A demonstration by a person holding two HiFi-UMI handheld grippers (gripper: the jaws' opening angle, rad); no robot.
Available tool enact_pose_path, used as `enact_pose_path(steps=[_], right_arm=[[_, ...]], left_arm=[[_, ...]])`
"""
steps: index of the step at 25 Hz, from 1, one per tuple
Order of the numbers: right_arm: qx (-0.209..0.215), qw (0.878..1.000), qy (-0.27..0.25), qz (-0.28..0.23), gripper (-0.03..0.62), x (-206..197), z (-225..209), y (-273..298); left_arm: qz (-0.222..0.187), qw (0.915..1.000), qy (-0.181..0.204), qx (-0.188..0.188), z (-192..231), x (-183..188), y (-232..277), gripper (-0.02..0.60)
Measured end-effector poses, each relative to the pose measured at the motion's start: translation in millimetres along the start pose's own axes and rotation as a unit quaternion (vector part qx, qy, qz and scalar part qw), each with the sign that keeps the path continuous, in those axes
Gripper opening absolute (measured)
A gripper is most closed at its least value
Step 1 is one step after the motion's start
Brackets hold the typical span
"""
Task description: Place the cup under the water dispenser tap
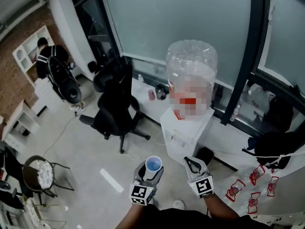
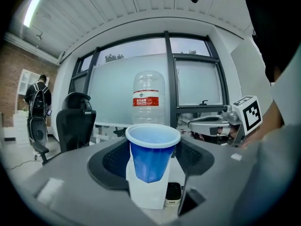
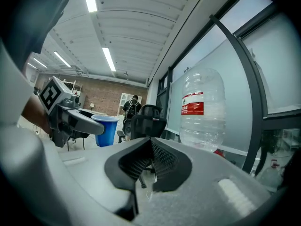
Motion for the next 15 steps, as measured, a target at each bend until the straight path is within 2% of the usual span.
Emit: enact_pose_path(steps=[7,11,15], right_arm=[[-0.065,0.997,0.035,0.002,0.003,6,-2,16],[-0.097,0.995,-0.004,0.023,0.003,7,-3,23],[-0.142,0.989,0.003,0.04,0.003,3,-2,32]], left_arm=[[0.005,0.9979,0.016,-0.063,25,5,31,0.318],[0.014,0.9944,0.019,-0.103,43,5,49,0.318],[0.012,0.9883,0.027,-0.15,61,13,67,0.318]])
Point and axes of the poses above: the fingertips, and each gripper's own axes: y forward along the fingers, z to its left, x out of its top, the point moved 9 cm from there along -y, backward along the fingers, and after that the axes turned 7 degrees about -x, right-handed, at the moved point
